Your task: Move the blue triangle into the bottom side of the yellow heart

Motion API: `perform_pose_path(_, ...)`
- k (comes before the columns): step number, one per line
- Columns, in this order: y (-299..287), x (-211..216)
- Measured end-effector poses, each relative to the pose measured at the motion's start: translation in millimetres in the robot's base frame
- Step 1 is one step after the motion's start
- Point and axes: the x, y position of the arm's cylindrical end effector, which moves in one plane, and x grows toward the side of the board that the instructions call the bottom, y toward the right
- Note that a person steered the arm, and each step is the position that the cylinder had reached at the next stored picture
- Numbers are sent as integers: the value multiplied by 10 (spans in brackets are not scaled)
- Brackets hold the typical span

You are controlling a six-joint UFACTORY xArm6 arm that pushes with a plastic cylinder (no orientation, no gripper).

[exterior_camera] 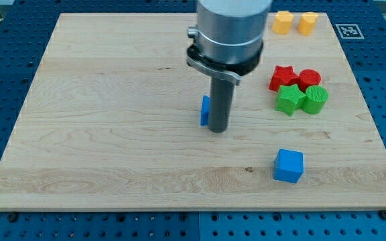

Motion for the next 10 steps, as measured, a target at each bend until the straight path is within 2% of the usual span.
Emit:
perform_pose_path(3,-1043,-828)
perform_pose_path(4,-702,-933)
perform_pose_path(5,-291,-833)
perform_pose_path(7,-788,126)
perform_pose_path(8,-394,178)
perform_pose_path(9,9,-333)
perform_pose_path(10,241,-451)
